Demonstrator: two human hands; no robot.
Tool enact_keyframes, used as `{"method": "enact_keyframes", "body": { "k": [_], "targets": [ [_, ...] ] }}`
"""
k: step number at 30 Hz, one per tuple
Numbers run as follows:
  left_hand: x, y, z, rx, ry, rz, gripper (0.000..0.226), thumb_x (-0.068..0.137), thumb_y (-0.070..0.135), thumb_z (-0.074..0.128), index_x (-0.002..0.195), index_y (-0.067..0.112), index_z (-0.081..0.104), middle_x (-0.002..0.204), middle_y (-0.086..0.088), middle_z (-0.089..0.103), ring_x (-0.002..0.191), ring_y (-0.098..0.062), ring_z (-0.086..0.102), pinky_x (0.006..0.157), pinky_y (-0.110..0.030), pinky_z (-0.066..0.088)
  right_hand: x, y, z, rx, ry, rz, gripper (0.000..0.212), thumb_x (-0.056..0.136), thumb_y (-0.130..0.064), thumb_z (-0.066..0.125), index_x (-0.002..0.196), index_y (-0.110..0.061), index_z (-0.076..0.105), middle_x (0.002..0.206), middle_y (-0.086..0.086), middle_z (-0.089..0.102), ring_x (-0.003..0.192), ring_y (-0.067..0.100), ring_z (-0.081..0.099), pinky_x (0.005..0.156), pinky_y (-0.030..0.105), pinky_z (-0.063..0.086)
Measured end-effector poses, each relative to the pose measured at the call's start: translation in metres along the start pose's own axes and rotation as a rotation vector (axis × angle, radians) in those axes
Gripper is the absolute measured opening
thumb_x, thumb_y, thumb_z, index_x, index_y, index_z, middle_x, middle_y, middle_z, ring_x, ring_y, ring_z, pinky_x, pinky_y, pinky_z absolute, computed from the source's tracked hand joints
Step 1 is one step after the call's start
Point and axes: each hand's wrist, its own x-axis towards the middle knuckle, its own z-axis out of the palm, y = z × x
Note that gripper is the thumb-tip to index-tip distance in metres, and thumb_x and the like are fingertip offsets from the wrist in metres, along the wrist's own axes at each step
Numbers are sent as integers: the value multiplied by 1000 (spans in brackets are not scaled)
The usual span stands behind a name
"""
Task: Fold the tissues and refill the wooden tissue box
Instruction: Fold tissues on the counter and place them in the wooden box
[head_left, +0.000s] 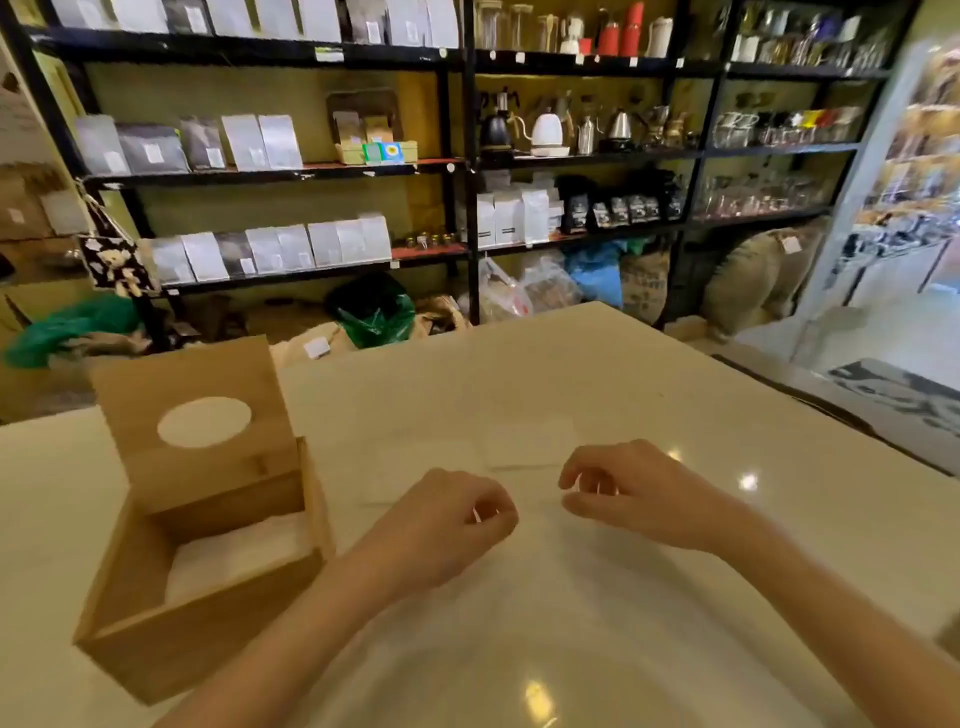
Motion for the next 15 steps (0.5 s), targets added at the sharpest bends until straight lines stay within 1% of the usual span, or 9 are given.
{"method": "enact_keyframes", "body": {
  "k": [1, 4, 6, 8, 12, 15],
  "targets": [
    [0, -1, 7, 44, 28, 31, 22, 88, 29, 49, 98, 21, 67, 95, 6, 65, 82, -9, 58, 74, -24, 46, -4, 2, 5, -27, 20, 18, 23, 87, -38, 53, 105, -24, 60, 76, -17, 50, 76, 8, 53, 72, 24, 44],
    [-3, -12, 27, 141, 219, 97, 22, 88, 31, 47, 99, 22, 65, 98, 7, 60, 89, -9, 54, 76, -25, 44, -16, 11, 20, -47, 81, 95, 28, 87, -39, 52, 111, -26, 57, 89, -12, 57, 79, 8, 51, 75, 26, 43],
    [-3, -19, 38, 219, 283, 146, 31, 85, 37, 43, 98, 19, 65, 97, 4, 60, 89, -14, 55, 72, -25, 44, -22, 14, 31, -10, 110, 114, 32, 89, -39, 50, 118, -26, 54, 96, -8, 57, 82, 11, 51, 78, 28, 43],
    [-2, -26, 42, 285, 328, 160, 38, 81, 39, 40, 95, 17, 67, 95, -1, 64, 87, -19, 58, 69, -26, 43, -24, 16, 36, -19, 168, 111, 35, 90, -41, 47, 122, -27, 53, 94, -10, 52, 82, 10, 49, 79, 28, 42],
    [-2, -34, 49, 320, 277, 134, 38, 80, 39, 42, 97, 16, 67, 100, -4, 66, 94, -24, 60, 74, -34, 47, -23, 16, 46, -42, 229, 112, 32, 89, -39, 47, 117, -27, 57, 95, -11, 45, 92, 16, 56, 81, 32, 45],
    [-3, -35, 51, 304, 273, 137, 40, 80, 39, 41, 100, 15, 66, 103, -5, 65, 97, -25, 59, 78, -34, 45, -19, 14, 48, 19, 256, 105, 24, 88, -32, 50, 108, -26, 61, 96, -10, 48, 88, 13, 52, 77, 29, 43]
  ]
}}
